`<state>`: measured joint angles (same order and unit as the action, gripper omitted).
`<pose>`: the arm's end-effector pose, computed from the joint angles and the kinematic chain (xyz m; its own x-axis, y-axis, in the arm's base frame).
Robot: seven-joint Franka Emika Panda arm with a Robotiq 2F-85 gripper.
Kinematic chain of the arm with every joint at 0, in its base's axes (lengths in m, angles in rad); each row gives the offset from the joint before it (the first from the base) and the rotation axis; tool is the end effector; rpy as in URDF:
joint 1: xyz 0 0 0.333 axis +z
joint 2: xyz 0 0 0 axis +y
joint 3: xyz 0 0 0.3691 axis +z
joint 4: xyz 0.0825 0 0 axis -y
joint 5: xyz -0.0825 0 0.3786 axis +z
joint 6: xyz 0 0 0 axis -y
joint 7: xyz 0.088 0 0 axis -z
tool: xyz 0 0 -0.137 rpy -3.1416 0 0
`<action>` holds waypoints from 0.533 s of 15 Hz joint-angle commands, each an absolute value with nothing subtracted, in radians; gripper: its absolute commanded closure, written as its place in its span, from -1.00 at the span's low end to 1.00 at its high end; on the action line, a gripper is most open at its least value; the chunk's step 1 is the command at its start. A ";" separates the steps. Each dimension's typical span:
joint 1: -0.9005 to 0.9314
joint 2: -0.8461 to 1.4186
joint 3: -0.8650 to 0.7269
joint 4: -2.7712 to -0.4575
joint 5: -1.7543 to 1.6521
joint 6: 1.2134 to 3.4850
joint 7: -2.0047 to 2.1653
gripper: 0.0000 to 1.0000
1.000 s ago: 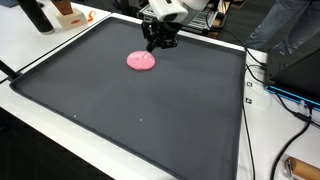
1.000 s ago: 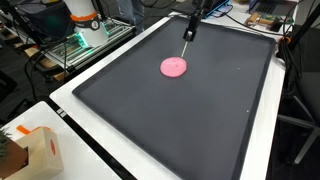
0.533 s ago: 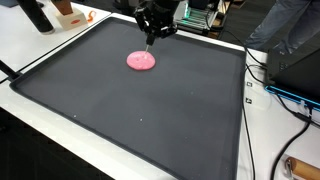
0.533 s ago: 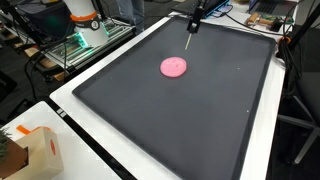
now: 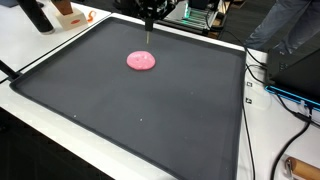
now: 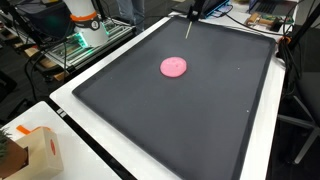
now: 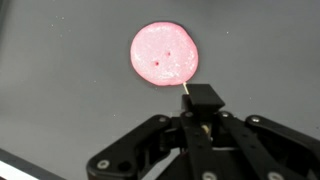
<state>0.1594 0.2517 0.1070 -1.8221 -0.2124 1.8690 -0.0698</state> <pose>0.5882 0.1333 0.4099 0.8982 0.3825 -0.2167 0.4169 -0.8975 0.1440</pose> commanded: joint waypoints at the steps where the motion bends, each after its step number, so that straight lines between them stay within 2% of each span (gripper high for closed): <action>1: 0.129 0.223 0.115 -1.803 -0.145 1.801 -0.155 0.94; 8: 0.104 0.193 0.112 -1.759 -0.094 1.730 -0.247 0.94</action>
